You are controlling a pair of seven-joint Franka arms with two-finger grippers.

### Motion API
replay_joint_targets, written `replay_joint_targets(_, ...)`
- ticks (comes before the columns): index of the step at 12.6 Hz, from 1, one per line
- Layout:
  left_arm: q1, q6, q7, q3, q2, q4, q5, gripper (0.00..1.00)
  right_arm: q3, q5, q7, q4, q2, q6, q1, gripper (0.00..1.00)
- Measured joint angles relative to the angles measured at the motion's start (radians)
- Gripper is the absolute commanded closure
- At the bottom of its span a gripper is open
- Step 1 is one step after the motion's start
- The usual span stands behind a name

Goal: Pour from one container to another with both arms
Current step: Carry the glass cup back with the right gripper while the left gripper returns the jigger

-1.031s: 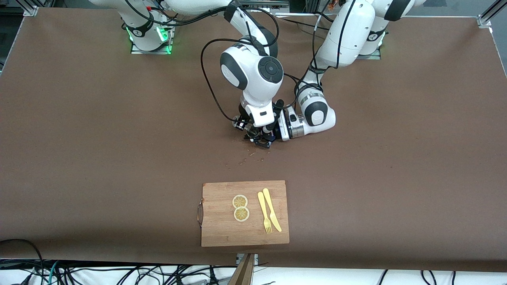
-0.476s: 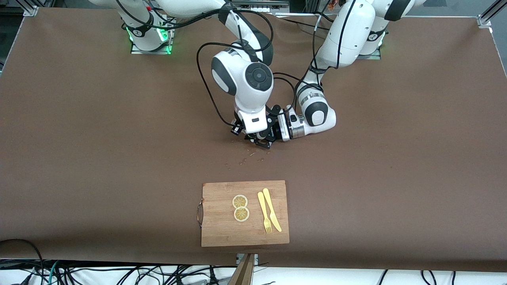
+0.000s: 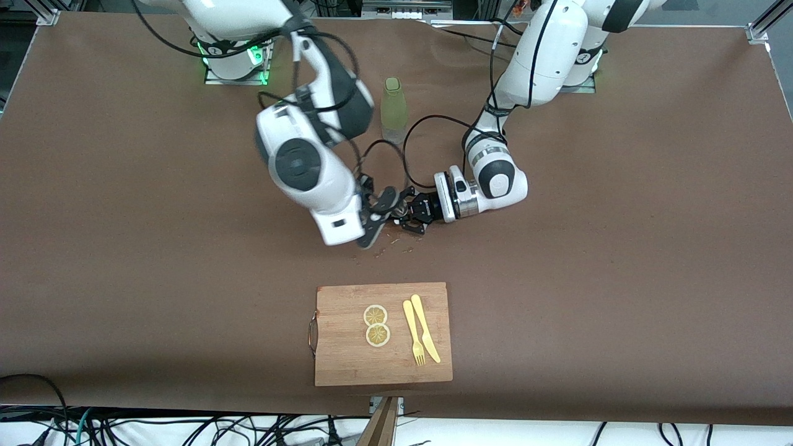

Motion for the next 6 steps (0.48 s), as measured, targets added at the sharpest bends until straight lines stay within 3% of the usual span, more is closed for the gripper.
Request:
replay_joint_targets(3, 0.022, 0.000, 0.001, 0.018, -0.017, 0.000, 0.011, 1.00, -0.001, 0.128, -0.183, -0.094, -0.074, 0.008, -0.112, 0.90)
replay_joint_targets(6, 0.102, 0.000, 0.000, 0.017, -0.055, -0.002, 0.107, 1.00, -0.001, 0.232, -0.375, -0.205, -0.146, 0.009, -0.228, 0.90)
